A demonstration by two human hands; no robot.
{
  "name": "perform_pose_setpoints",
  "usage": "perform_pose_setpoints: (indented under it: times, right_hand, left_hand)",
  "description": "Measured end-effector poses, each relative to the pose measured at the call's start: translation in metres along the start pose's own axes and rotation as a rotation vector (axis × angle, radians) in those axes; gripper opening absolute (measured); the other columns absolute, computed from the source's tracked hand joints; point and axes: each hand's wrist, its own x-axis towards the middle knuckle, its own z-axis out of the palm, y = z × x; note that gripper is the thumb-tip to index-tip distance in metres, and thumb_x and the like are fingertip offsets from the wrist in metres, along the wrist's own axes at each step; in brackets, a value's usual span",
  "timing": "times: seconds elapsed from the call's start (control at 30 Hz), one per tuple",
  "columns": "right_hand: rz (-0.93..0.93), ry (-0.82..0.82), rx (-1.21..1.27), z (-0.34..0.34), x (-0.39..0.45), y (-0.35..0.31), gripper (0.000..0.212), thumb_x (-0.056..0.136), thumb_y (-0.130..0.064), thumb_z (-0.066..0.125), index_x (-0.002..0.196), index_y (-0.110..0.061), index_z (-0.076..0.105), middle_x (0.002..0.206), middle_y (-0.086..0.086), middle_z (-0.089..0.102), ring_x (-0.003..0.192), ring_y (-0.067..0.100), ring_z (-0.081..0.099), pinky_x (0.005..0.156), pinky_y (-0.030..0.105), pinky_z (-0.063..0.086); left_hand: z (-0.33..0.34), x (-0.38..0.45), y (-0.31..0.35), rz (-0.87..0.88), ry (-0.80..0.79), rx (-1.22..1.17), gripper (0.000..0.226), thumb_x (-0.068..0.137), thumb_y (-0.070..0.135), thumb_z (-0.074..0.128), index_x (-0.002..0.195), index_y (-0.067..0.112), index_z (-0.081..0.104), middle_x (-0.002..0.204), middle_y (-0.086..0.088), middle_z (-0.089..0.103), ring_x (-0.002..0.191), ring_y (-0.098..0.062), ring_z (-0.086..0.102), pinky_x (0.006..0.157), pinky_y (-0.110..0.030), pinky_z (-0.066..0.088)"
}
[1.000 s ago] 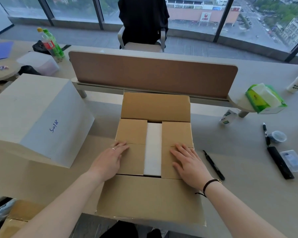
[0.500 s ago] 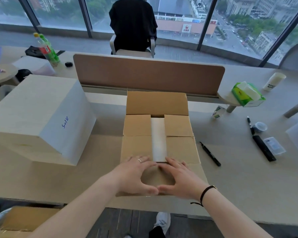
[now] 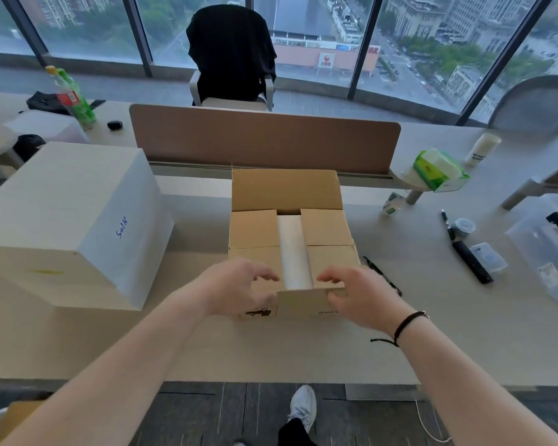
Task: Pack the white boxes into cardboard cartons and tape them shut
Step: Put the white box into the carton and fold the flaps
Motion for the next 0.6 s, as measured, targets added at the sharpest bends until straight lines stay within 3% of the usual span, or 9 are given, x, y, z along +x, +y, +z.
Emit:
perform_pose_setpoints:
  times: [0.1, 0.2, 0.27, 0.33, 0.4, 0.6]
  right_hand:
    - [-0.021, 0.182, -0.053, -0.006, 0.020, 0.006, 0.029, 0.096, -0.026, 0.055, 0.122, -0.027, 0.066, 0.118, -0.006, 0.070, 0.111, 0.021, 0.062, 0.092, 0.034, 0.047]
    - [-0.032, 0.235, -0.070, 0.001, 0.049, 0.018, 0.035, 0.097, -0.029, 0.055, 0.131, -0.026, 0.060, 0.124, -0.001, 0.066, 0.120, 0.024, 0.058, 0.106, 0.036, 0.039]
    - [-0.006, 0.205, -0.092, 0.008, 0.064, 0.025, 0.047, 0.097, -0.033, 0.054, 0.144, -0.028, 0.047, 0.145, 0.000, 0.052, 0.141, 0.022, 0.039, 0.120, 0.038, 0.021]
    - [-0.001, 0.146, -0.111, 0.014, 0.080, 0.030, 0.060, 0.098, -0.037, 0.053, 0.154, -0.032, 0.031, 0.164, 0.000, 0.027, 0.154, 0.020, 0.012, 0.126, 0.044, 0.005]
    - [0.000, 0.082, -0.136, 0.021, 0.095, 0.038, 0.067, 0.099, -0.043, 0.051, 0.157, -0.036, 0.020, 0.169, 0.000, 0.008, 0.156, 0.021, -0.004, 0.126, 0.048, -0.002]
    - [0.036, -0.071, -0.136, 0.046, 0.130, 0.066, 0.072, 0.099, -0.061, 0.037, 0.158, -0.043, 0.000, 0.168, -0.005, -0.016, 0.153, 0.018, -0.021, 0.124, 0.047, -0.013]
  left_hand:
    - [-0.009, 0.013, -0.002, -0.075, 0.161, -0.001, 0.033, 0.099, 0.053, 0.051, 0.124, 0.039, 0.065, 0.113, 0.022, 0.065, 0.109, -0.009, 0.062, 0.090, -0.034, 0.054]
    - [0.000, 0.034, -0.008, -0.166, 0.350, 0.055, 0.037, 0.100, 0.052, 0.048, 0.132, 0.038, 0.061, 0.137, 0.009, 0.061, 0.121, -0.017, 0.058, 0.098, -0.038, 0.050]
    - [0.009, 0.046, -0.012, -0.238, 0.422, 0.053, 0.044, 0.099, 0.050, 0.050, 0.140, 0.035, 0.055, 0.153, 0.001, 0.048, 0.136, -0.022, 0.049, 0.106, -0.039, 0.043]
    - [0.016, 0.058, -0.014, -0.308, 0.444, 0.041, 0.052, 0.099, 0.050, 0.050, 0.147, 0.031, 0.047, 0.160, -0.006, 0.036, 0.144, -0.025, 0.039, 0.113, -0.041, 0.037]
    - [0.022, 0.071, -0.018, -0.362, 0.438, 0.043, 0.059, 0.100, 0.051, 0.048, 0.153, 0.028, 0.037, 0.166, -0.010, 0.024, 0.151, -0.026, 0.026, 0.118, -0.042, 0.030]
    - [0.042, 0.106, -0.035, -0.535, 0.315, -0.095, 0.083, 0.099, 0.057, 0.048, 0.162, 0.029, 0.003, 0.169, -0.008, -0.012, 0.156, -0.027, 0.004, 0.124, -0.046, 0.021]
